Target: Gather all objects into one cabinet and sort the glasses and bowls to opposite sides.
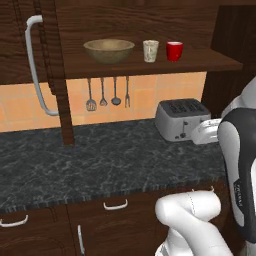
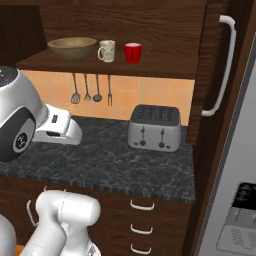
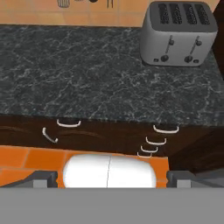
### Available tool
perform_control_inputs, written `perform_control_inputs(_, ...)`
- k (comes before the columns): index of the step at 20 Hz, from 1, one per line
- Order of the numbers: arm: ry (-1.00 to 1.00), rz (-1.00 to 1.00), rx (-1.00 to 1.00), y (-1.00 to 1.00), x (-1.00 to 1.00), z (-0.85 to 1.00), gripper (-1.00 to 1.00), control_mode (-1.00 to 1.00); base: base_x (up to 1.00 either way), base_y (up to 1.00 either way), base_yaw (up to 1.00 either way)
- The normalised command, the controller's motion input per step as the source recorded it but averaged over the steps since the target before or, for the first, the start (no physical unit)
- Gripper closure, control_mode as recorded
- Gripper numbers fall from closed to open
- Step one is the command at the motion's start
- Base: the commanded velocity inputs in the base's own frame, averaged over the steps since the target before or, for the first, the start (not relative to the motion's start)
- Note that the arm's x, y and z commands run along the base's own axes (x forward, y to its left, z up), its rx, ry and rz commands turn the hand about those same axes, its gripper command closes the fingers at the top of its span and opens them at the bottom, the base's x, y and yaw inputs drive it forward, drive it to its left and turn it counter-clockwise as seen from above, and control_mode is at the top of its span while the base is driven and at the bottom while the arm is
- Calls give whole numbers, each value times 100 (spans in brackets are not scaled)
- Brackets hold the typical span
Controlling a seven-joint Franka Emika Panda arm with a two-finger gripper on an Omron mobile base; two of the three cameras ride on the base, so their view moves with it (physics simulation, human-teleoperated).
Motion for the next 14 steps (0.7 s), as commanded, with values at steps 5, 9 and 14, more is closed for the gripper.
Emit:
perform_control_inputs(5,0,0,0,0,0,0,-100,100,-96,0,3)
perform_control_inputs(9,0,0,0,0,0,0,-100,100,-78,0,37)
perform_control_inputs(14,0,0,0,0,0,0,-100,100,-47,1,59)
